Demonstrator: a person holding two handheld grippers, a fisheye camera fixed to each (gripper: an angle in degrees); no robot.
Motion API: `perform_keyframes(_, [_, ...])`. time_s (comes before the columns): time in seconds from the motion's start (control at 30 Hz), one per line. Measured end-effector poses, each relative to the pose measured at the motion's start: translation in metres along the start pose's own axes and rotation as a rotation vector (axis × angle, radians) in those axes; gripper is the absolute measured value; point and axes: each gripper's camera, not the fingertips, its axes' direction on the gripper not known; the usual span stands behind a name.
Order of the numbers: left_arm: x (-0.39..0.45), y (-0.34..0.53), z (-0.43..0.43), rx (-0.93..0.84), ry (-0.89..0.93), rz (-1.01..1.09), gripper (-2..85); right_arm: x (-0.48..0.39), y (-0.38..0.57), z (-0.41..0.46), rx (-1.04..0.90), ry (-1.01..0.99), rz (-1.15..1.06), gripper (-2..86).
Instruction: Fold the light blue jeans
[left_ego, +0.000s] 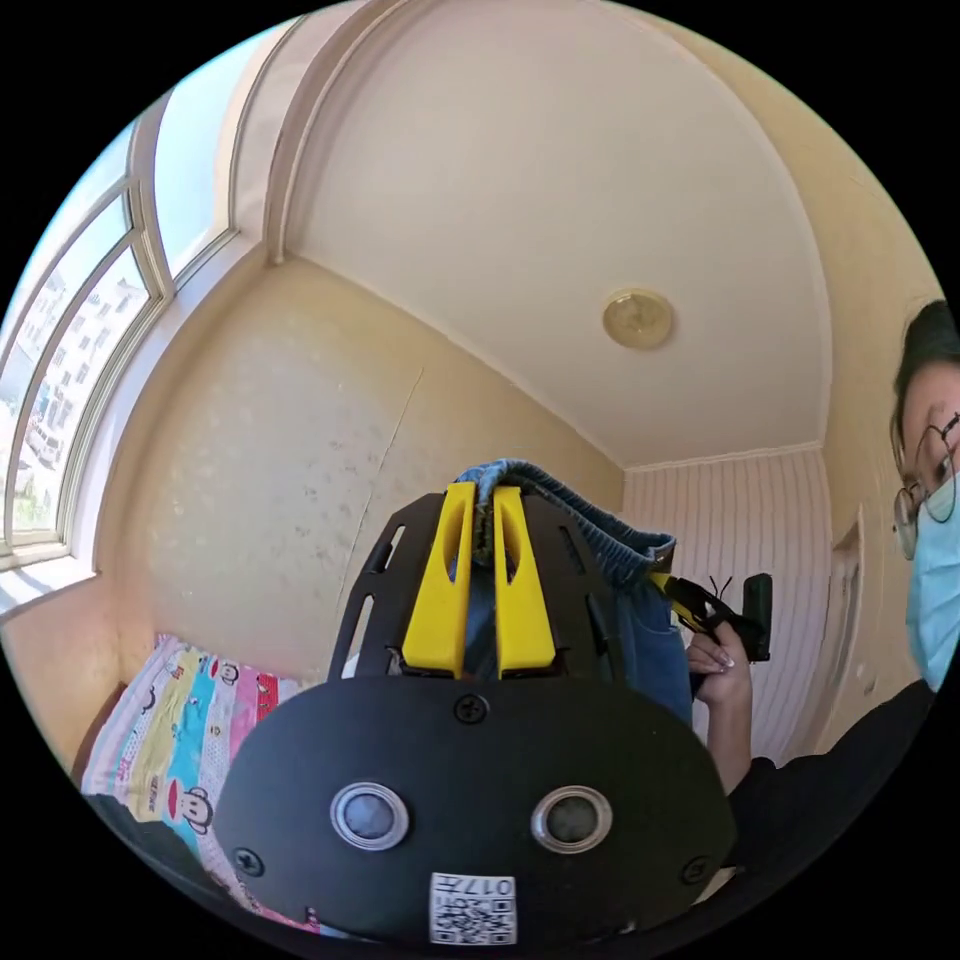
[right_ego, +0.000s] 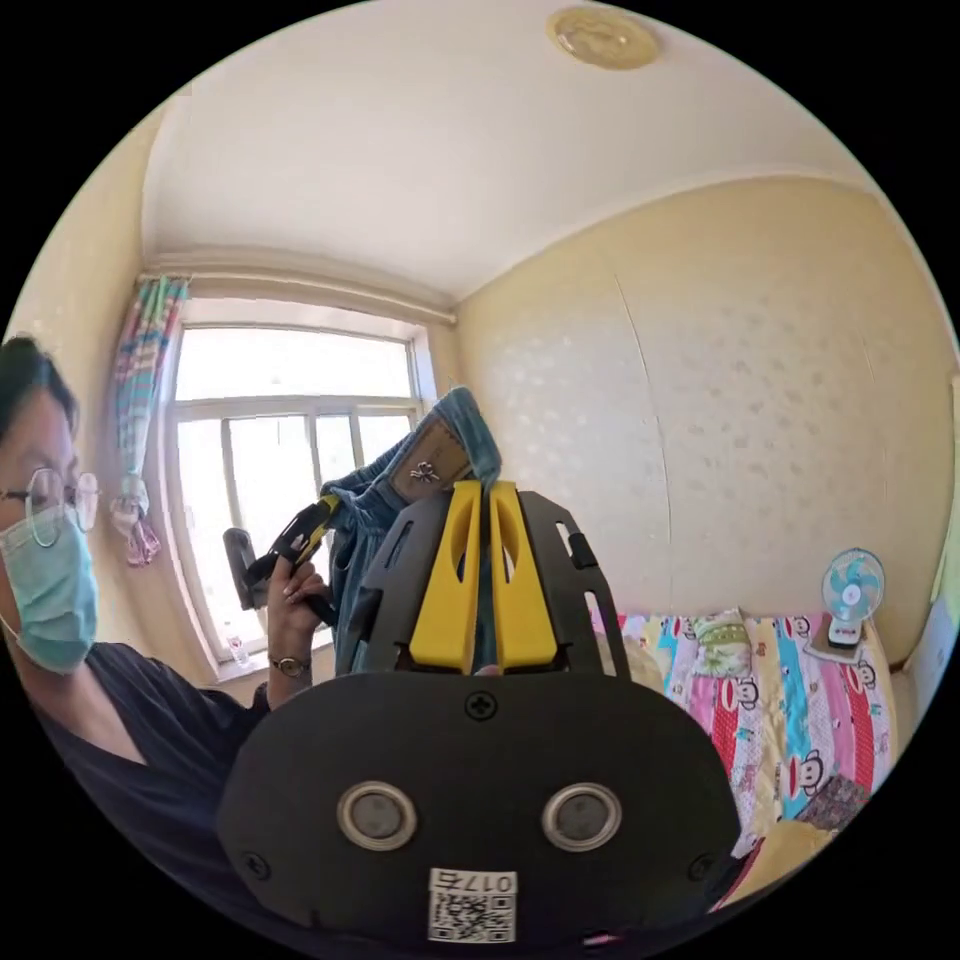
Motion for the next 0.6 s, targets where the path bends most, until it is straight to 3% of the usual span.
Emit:
perform_keyframes(0.17, [-0.167, 0.035, 0.19, -0.333, -0.125, -0.244, 3.7, 0.185, -0.017, 0.193, -0.266, 0.248, 0.094, 1.8])
perform_keyframes(0.23, [-0.269, 0.083, 0.297, -0.583, -0.235, -0.324, 5.4, 0.26, -0.008, 0.267, -0.329, 0.354, 0.122, 2.2])
perform_keyframes(0.3, [-0.34, 0.136, 0.334, -0.748, -0.307, -0.406, 6.8, 0.351, 0.034, 0.341, -0.484, 0.433, 0.195, 3.2])
perform_keyframes(0.47, [-0.463, 0.325, 0.28, -0.982, -0.477, -0.469, 10.5, 0.454, 0.196, 0.38, -0.786, 0.377, 0.203, 5.1])
perform_keyframes(0.6, [-0.529, 0.529, 0.137, -1.318, -0.627, -0.643, 10.6, 0.49, 0.377, 0.355, -1.135, 0.204, 0.257, 5.9])
